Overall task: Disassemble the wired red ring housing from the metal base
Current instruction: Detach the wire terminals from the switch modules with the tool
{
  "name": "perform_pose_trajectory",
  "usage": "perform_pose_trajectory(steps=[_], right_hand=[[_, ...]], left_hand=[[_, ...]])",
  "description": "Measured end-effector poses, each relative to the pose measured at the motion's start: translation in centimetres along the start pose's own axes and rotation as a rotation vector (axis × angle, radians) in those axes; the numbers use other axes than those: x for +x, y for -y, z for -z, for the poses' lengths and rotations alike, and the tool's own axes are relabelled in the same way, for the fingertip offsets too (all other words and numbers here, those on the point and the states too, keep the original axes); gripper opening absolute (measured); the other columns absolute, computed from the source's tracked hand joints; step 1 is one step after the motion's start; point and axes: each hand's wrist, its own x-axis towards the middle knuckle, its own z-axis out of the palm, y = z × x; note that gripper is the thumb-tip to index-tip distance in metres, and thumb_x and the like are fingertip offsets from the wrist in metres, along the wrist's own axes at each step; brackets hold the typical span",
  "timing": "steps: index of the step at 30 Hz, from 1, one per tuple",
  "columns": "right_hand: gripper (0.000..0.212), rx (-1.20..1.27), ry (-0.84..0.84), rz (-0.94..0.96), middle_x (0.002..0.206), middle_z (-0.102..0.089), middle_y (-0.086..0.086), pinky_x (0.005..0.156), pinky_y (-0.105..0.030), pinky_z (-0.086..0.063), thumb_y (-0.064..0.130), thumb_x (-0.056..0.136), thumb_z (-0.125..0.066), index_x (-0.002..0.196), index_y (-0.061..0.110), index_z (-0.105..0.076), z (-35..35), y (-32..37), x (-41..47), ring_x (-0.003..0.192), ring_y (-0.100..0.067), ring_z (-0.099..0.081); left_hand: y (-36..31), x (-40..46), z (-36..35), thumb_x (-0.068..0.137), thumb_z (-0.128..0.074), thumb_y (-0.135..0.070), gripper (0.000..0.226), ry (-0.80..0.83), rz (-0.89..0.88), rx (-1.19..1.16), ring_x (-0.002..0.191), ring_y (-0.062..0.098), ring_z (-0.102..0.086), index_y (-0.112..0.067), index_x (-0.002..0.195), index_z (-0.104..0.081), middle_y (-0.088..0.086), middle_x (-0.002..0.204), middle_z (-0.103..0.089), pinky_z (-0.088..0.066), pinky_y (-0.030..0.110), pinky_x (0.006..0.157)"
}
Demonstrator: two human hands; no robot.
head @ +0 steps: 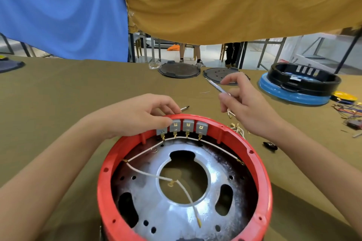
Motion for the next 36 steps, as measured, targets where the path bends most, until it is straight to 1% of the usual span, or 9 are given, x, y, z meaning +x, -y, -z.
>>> perform_pose_trajectory(steps=[3, 7, 10, 12, 16, 20, 25, 31, 36], right_hand=[[0.009, 0.101, 0.034, 0.045, 0.063, -0.062, 0.002, 0.046, -0.013, -0.034, 0.023, 0.097, -0.061, 0.106, 0.021, -0.062, 0.2, 1.9, -0.3, 0.046, -0.003, -0.042], [0.008, 0.234, 0.1, 0.069, 0.059, -0.059, 0.002, 0.049, -0.016, -0.037, 0.021, 0.091, -0.07, 0.098, 0.018, -0.073, 0.0, 4.1, -0.6, 0.051, -0.007, -0.048], [0.006, 0.119, 0.216, 0.12, 0.069, -0.069, -0.006, 0.053, -0.029, -0.044, 0.017, 0.09, -0.071, 0.094, 0.019, -0.074, -0.6, 5.2, -0.8, 0.057, -0.021, -0.059], [0.007, 0.054, 0.256, 0.127, 0.067, -0.066, -0.005, 0.054, -0.03, -0.041, 0.016, 0.09, -0.07, 0.092, 0.021, -0.074, -0.9, 5.4, -1.2, 0.056, -0.021, -0.055], [0.009, -0.02, 0.306, 0.123, 0.058, -0.06, 0.005, 0.052, -0.022, -0.037, 0.016, 0.088, -0.069, 0.086, 0.023, -0.073, -1.4, 5.6, -1.9, 0.051, -0.004, -0.046], [0.011, -0.121, 0.361, 0.13, 0.06, -0.062, 0.01, 0.051, -0.02, -0.039, 0.017, 0.087, -0.068, 0.085, 0.026, -0.074, -1.2, 5.9, -1.8, 0.051, -0.005, -0.048], [0.013, -0.248, 0.448, 0.142, 0.064, -0.063, 0.006, 0.052, -0.02, -0.04, 0.02, 0.087, -0.065, 0.088, 0.03, -0.072, -0.4, 6.7, -0.7, 0.055, -0.009, -0.052], [0.011, -0.304, 0.417, 0.207, 0.058, -0.061, 0.005, 0.049, -0.015, -0.037, 0.02, 0.087, -0.066, 0.081, 0.029, -0.068, -0.2, 6.7, -0.2, 0.047, -0.006, -0.048], [0.005, -0.366, 0.34, 0.294, 0.053, -0.053, 0.016, 0.057, -0.011, -0.037, 0.019, 0.088, -0.068, 0.086, 0.024, -0.068, -1.1, 6.3, -1.0, 0.059, -0.003, -0.054]], left_hand=[[0.4, 0.3, -0.3, 0.095, -0.062, -0.025, 0.02, -0.027, -0.024, -0.039, 0.097, 0.001, -0.067, -0.038, 0.11, -0.065, -0.015, 0.106, -0.069, -0.052, 0.039, 0.094], [1.2, 1.1, -1.1, 0.09, -0.068, -0.03, 0.012, -0.151, -0.026, -0.071, 0.088, 0.005, -0.069, -0.032, 0.102, -0.067, -0.009, 0.094, -0.072, -0.055, 0.038, 0.09], [1.5, 1.4, -1.4, 0.085, -0.073, -0.036, 0.011, -0.227, -0.026, -0.085, 0.077, 0.007, -0.068, -0.029, 0.092, -0.067, -0.01, 0.081, -0.072, -0.056, 0.032, 0.077], [1.5, 1.3, -1.0, 0.085, -0.072, -0.039, 0.011, -0.209, -0.005, -0.078, 0.072, 0.003, -0.068, -0.03, 0.09, -0.069, -0.014, 0.079, -0.072, -0.052, 0.026, 0.07], [1.7, 0.3, -0.2, 0.088, -0.07, -0.034, 0.01, -0.09, 0.054, -0.133, 0.086, 0.004, -0.069, -0.037, 0.098, -0.07, -0.013, 0.093, -0.072, -0.053, 0.028, 0.079], [1.8, -0.3, -1.1, 0.093, -0.065, -0.028, 0.015, -0.118, 0.035, -0.188, 0.09, 0.011, -0.07, -0.033, 0.106, -0.068, -0.007, 0.099, -0.071, -0.056, 0.035, 0.086], [1.8, -0.5, -1.1, 0.092, -0.068, -0.024, 0.018, -0.149, 0.028, -0.231, 0.096, 0.009, -0.07, -0.023, 0.109, -0.068, -0.006, 0.104, -0.074, -0.053, 0.038, 0.095], [1.9, -0.9, -0.8, 0.094, -0.062, -0.011, 0.024, -0.065, 0.039, -0.236, 0.098, 0.013, -0.071, -0.024, 0.114, -0.066, -0.008, 0.107, -0.074, -0.053, 0.039, 0.094], [1.0, -1.4, -1.2, 0.087, -0.068, -0.019, 0.027, -0.165, 0.006, -0.042, 0.09, 0.006, -0.067, -0.034, 0.109, -0.064, -0.014, 0.1, -0.067, -0.054, 0.035, 0.09]])
